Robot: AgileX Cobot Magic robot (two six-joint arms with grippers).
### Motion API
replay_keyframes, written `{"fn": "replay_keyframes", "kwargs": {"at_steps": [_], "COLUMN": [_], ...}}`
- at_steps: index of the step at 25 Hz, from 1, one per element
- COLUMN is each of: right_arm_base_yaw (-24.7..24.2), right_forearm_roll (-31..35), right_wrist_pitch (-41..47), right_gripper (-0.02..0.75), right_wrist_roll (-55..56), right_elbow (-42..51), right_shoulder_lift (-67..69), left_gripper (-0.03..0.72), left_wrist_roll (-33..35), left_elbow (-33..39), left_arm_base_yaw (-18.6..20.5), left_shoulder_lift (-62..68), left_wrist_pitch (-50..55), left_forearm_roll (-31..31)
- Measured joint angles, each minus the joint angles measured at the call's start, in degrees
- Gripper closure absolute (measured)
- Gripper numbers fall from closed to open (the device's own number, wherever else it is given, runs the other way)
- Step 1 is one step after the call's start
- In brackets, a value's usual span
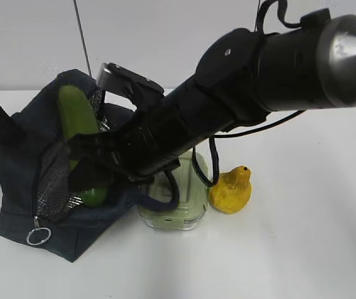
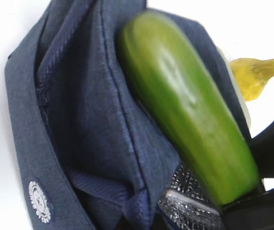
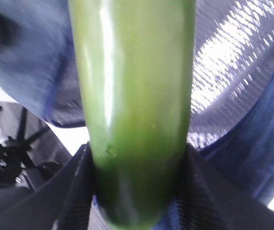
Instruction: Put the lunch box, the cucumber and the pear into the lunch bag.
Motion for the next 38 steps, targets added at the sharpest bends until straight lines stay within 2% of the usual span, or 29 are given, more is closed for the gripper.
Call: {"fn": "replay_keyframes", "kwargs": {"at_steps": [5,11,16,21,25,28,30,32,38], "right_arm_base_yaw": [0.0,0.0,0.0,0.0,0.0,0.0,0.0,0.0,0.0], "right_forearm_roll": [-6.7,-17.6,-19.4,-19.9,-22.6,-23.5,-24.0,-24.1,-24.1], "right_wrist_pitch": [0.6,0.7,0.5,2.5,4.5,5.7,6.6,6.8,8.6], "right_gripper": [0.391,0.391,0.391,0.393,0.388,0.339,0.254,0.206,0.177], "right_wrist_roll": [2.5,11.9,13.6,13.6,13.6,13.2,12.6,12.1,10.5], "right_elbow": [0.7,0.7,-0.3,-6.0,-11.0,-12.6,-13.2,-13.5,-15.4], "right_shoulder_lift": [0.0,0.5,1.3,3.6,4.4,4.9,5.2,5.2,5.3], "left_gripper": [0.682,0.683,0.684,0.685,0.685,0.685,0.685,0.685,0.685], "left_wrist_roll": [0.0,0.0,0.0,0.0,0.0,0.0,0.0,0.0,0.0], "left_elbow": [0.0,0.0,0.0,0.0,0.0,0.0,0.0,0.0,0.0], "left_arm_base_yaw": [0.0,0.0,0.0,-1.2,-2.0,-2.0,-2.0,-2.0,-2.0], "left_shoulder_lift": [0.0,0.0,0.0,0.0,0.0,0.0,0.0,0.0,0.0], "left_wrist_pitch": [-0.3,-0.3,-0.2,0.1,0.1,0.1,0.1,0.1,0.1], "left_forearm_roll": [-0.1,-0.5,-1.0,-1.0,-0.5,-0.2,-0.2,-0.2,-0.2]}}
